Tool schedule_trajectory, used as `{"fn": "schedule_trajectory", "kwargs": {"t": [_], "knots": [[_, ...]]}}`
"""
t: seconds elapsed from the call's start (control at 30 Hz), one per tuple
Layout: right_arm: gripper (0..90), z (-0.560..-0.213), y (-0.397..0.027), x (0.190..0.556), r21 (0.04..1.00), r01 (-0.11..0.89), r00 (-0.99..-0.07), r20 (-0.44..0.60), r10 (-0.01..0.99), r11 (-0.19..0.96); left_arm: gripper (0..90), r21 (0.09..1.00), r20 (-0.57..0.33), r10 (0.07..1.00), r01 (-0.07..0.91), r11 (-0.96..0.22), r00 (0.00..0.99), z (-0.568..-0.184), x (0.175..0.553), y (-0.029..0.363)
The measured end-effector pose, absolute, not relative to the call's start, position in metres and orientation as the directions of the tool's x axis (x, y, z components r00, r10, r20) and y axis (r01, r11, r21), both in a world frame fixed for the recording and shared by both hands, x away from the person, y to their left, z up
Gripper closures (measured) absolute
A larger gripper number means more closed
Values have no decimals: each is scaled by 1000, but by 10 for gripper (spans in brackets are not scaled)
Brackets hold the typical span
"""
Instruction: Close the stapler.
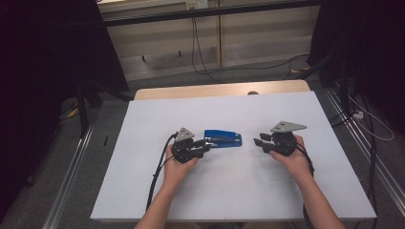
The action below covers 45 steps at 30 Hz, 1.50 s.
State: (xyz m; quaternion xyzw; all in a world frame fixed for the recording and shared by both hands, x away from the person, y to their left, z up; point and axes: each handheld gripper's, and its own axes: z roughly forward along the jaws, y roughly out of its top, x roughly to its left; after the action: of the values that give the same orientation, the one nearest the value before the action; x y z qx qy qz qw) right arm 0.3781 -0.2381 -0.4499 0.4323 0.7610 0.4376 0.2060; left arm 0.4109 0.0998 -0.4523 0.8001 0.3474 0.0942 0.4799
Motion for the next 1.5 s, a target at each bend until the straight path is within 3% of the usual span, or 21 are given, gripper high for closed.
{"fn": "schedule_trajectory", "kwargs": {"t": [0.2, 0.37, 0.53, 1.0, 1.5], "knots": [[377, -445, -238, 376, 871, 456, -522, 97, 847, 181, 414, 837, -178, 663, 466, -286, 727, -447, 412, 108], [275, -447, -240, 374, 873, 464, -504, 122, 855, 149, 294, 848, -183, 659, 456, -271, 730, -442, 412, 114], [206, -449, -239, 373, 870, 473, -505, 142, 851, 136, 231, 836, -195, 651, 471, -280, 733, -440, 411, 119], [172, -442, -237, 363, 879, 454, -523, 130, 842, 146, 118, 834, -193, 639, 467, -293, 745, -425, 400, 139], [164, -437, -250, 332, 892, 431, -535, 130, 835, 137, 103, 849, -169, 675, 454, -269, 718, -422, 385, 180]]}}
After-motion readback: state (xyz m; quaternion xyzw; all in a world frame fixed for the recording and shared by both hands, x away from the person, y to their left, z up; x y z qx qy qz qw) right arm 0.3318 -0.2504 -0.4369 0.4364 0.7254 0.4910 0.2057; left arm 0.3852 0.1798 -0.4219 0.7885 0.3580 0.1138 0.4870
